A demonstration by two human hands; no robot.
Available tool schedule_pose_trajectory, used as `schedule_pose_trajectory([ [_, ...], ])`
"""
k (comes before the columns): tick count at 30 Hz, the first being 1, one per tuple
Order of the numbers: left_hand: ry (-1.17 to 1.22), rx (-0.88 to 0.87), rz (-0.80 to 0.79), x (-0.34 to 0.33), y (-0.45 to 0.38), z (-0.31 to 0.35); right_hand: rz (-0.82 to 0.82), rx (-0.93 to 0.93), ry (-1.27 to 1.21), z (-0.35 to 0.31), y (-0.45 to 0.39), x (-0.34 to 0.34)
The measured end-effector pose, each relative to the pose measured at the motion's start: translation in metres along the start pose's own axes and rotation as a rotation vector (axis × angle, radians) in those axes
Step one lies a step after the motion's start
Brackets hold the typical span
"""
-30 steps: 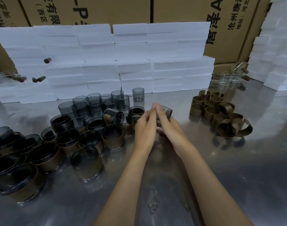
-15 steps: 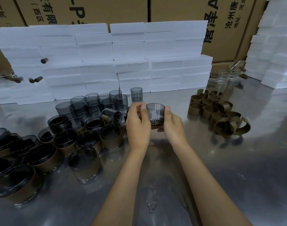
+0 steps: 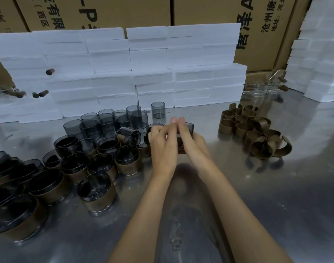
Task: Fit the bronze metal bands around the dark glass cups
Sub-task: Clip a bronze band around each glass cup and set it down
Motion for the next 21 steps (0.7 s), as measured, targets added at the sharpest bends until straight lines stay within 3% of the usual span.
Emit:
schedule_pose_trajectory([
  [4,0.002,0.022,0.012,0.000,-0.005,-0.006,0.028,0.022,0.098,0.002,-0.002,0.003],
  [8,0.111,0.038,0.058,0.011,-0.015,-0.014,0.098,0.027,0.051,0.003,-0.006,0.014],
  [14,0.163,0.048,0.155,0.026,-0.017,-0.017,0.079,-0.005,0.009,0.009,-0.006,0.014],
  [21,0.176,0.098,0.031,0.011,-0.010,-0.017,-0.124,-0.120,-0.101,0.019,0.001,-0.010],
])
Point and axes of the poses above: each hand's wrist, its own y-axis away from the middle knuckle, its own x-axis out of the back of the hand, z = x × y, the point moved 10 cm from there along -y, towards the middle knuckle, and after that the axes turned 13 degrees about x, right-handed, at the moved point
